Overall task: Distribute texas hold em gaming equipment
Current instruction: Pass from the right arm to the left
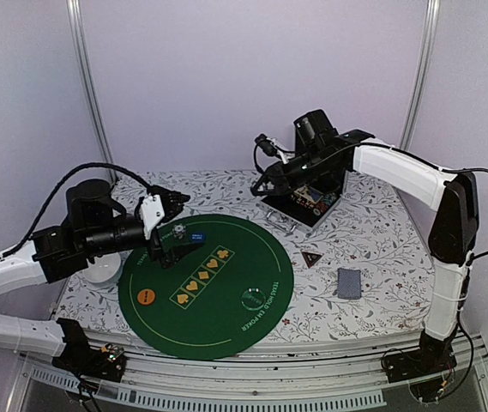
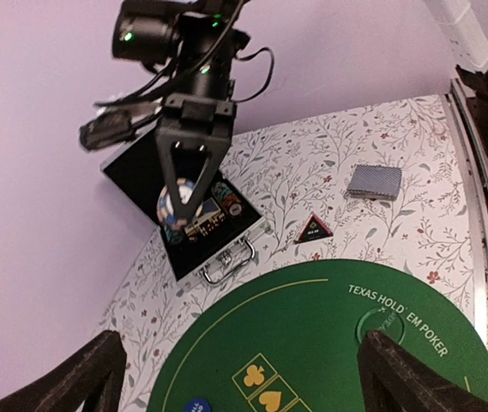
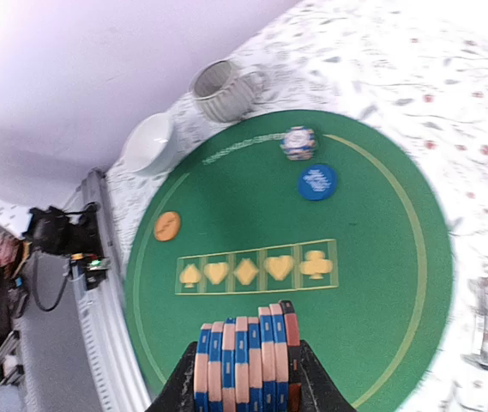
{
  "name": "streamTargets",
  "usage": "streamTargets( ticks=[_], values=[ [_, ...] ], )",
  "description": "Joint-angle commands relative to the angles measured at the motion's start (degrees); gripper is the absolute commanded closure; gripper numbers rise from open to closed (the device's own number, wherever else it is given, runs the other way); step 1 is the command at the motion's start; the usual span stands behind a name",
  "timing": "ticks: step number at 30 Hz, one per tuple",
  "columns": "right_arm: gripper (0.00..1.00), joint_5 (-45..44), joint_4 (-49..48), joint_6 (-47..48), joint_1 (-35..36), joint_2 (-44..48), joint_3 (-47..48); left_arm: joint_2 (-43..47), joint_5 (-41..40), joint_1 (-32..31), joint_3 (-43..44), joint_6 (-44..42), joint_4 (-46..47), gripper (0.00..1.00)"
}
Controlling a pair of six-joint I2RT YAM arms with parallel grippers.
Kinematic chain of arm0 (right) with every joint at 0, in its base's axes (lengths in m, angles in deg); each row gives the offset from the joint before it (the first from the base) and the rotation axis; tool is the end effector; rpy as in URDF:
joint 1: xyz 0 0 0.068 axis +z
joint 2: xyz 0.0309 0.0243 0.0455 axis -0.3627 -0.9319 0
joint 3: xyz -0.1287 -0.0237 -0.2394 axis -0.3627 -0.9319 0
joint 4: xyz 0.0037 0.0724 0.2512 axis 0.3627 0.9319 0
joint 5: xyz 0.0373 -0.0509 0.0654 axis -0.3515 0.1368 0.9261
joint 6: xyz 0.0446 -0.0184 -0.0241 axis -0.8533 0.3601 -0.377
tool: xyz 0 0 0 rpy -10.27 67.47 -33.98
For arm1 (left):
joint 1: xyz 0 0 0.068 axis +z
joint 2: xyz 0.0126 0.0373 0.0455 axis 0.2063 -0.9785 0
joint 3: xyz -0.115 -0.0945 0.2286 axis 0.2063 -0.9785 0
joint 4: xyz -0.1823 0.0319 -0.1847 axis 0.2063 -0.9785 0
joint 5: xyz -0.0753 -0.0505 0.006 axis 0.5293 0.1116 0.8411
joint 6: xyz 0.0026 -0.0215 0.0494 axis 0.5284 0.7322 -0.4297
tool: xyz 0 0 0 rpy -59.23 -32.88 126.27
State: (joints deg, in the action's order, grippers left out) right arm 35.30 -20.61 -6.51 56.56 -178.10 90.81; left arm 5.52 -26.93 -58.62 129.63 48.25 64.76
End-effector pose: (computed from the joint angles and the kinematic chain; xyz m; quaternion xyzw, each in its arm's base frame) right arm 0.3534 0.2744 0.3185 -0.3628 0.8122 0.3715 0.2658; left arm 0.1496 -0.1681 0.3138 0.5080 0.5926 -0.1811 0.5983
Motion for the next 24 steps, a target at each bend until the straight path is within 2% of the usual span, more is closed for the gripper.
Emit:
streamTargets(
  ticks=[1, 5, 12, 24],
  values=[
    [0.97, 13.0, -4.4, -7.5, 6.5, -0.3, -0.8, -0.2, -11.2, -7.4, -2.9, -12.7, 3.0, 0.02],
    [0.97, 16.4, -5.9, -9.3, 11.6, -3.1, 0.1, -2.4, -13.2, -8.8, -4.9, -14.3, 3.9, 0.02],
    [0.97, 19.7, -8.2, -11.3, 16.2, -6.4, 0.1, -5.0, -17.5, -8.6, -9.4, -11.7, 11.7, 0.02],
    [0.97, 21.8, -12.1, -14.4, 16.9, -7.4, -0.8, -8.7, -14.4, -8.3, -8.1, -7.2, 11.9, 0.26]
  ],
)
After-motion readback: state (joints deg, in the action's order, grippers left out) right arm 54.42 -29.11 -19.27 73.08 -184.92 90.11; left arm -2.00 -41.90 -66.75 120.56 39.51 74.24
